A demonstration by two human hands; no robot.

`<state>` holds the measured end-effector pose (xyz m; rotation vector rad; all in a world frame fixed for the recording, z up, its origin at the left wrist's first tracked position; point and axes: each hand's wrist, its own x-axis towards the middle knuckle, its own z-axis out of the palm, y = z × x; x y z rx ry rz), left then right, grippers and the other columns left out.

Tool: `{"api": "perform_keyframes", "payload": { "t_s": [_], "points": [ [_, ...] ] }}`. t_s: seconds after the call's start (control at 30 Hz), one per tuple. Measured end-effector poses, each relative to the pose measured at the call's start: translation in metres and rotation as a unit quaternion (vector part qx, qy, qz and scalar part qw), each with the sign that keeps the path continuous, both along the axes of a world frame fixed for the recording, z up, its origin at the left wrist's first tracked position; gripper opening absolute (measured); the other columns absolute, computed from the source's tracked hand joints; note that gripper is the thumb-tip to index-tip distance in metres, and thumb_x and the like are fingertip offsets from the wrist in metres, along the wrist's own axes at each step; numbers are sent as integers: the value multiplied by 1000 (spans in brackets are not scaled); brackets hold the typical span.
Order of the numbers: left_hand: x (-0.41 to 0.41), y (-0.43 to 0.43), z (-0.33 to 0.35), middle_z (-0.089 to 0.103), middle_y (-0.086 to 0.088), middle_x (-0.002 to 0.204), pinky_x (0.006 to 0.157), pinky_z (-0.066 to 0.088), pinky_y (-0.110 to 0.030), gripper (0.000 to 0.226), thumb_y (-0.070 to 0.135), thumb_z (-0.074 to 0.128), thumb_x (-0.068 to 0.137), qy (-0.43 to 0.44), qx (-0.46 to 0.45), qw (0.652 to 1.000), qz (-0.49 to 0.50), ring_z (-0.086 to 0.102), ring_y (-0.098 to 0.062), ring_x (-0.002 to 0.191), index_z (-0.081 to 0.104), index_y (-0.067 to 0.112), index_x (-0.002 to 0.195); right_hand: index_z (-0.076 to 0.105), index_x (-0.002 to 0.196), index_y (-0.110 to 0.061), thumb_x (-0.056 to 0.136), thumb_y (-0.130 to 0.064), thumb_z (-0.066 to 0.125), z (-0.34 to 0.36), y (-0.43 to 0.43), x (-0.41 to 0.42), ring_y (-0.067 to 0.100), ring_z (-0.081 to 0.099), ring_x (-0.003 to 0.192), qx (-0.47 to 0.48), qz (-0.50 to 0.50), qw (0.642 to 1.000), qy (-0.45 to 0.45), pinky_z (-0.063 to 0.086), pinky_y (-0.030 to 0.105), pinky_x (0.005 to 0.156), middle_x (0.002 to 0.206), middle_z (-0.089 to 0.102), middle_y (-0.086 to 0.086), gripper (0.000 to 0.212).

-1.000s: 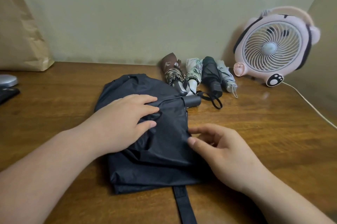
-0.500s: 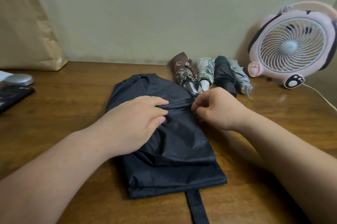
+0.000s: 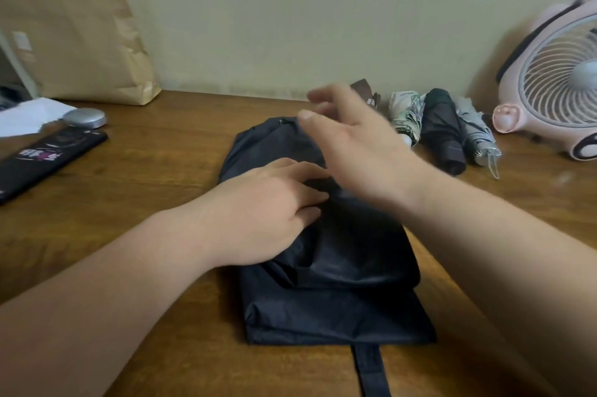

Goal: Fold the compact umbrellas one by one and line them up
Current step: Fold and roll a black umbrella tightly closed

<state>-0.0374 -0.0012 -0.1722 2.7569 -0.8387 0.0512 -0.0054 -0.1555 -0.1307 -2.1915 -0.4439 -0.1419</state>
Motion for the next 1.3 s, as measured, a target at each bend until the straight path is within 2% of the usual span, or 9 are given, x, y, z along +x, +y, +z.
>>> {"api": "perform_keyframes", "payload": {
  "t_s": [0.17, 0.33, 0.47, 0.63, 0.73, 0.9, 1.07, 1.2, 1.3],
  "points": [
    [-1, 5, 0, 47, 22, 119, 111, 33, -33, 22, 37, 42, 107, 14, 20, 1000, -13, 38, -3, 120, 64, 32, 106, 62, 123, -13, 105, -43, 33, -66, -12, 8, 23, 58, 119, -135, 1, 982, -132, 38, 49, 108, 120, 67, 2, 46],
    [0, 18, 7, 40, 25, 154, 104, 9, 6, 36, 25, 48, 108, 49, -56, 997, -24, 26, 13, 138, 60, 29, 142, 58, 137, -19, 104, -46, 21, -84, -33, 16, 15, 48, 134, -164, 15, 969, -183, 25, 48, 121, 134, 61, -5, 56],
    [-13, 43, 24, 73, 15, 105, 94, 51, -24, 14, 26, 64, 98, -24, -226, 972, 55, 67, -5, 105, 79, 26, 100, 55, 141, -21, 105, -48, 19, -88, -32, 19, 18, 46, 136, -197, 13, 956, -217, 26, 48, 120, 138, 58, -4, 58],
    [-45, 61, 65, 67, -7, 58, 51, 46, -30, 29, 37, 73, 90, 79, -247, 929, 264, 55, -14, 45, 73, 14, 72, 58, 137, -21, 105, -49, 21, -87, -31, 20, 23, 51, 129, -208, 12, 950, -234, 36, 49, 113, 133, 60, -3, 56],
    [-65, 46, 44, 67, -7, 56, 49, 45, -27, 25, 37, 70, 95, 204, -183, 915, 297, 51, -12, 39, 76, 21, 76, 57, 137, -23, 104, -53, 19, -86, -30, 20, 21, 51, 129, -224, 10, 947, -228, 36, 47, 112, 133, 59, -5, 59],
    [-78, 36, 5, 68, -6, 62, 36, 34, -22, 25, 23, 69, 97, 269, -339, 836, 338, 46, -11, 37, 66, 23, 122, 56, 137, -26, 102, -57, 16, -86, -30, 19, 19, 51, 129, -238, 2, 946, -220, 34, 43, 111, 133, 59, -7, 62],
    [-77, 27, 2, 57, -5, 54, 35, 30, -23, 23, 15, 71, 95, 177, -443, 800, 364, 43, -13, 36, 67, 20, 118, 56, 137, -25, 100, -58, 14, -88, -30, 20, 21, 51, 130, -242, -2, 946, -214, 35, 47, 112, 133, 60, -6, 65],
    [-78, 22, 7, 58, -9, 56, 32, 27, -21, 33, 15, 68, 97, 230, -466, 781, 346, 42, -13, 35, 61, 20, 130, 56, 137, -25, 100, -59, 13, -88, -30, 20, 22, 52, 129, -250, -4, 945, -212, 36, 46, 111, 134, 60, -5, 66],
    [-77, 18, 12, 56, -11, 57, 34, 23, -20, 7, 20, 68, 97, 318, -455, 778, 295, 42, -12, 34, 64, 15, 94, 56, 136, -26, 99, -59, 14, -87, -29, 20, 22, 53, 129, -251, -7, 945, -210, 36, 47, 111, 133, 61, -5, 65]
  ]
}}
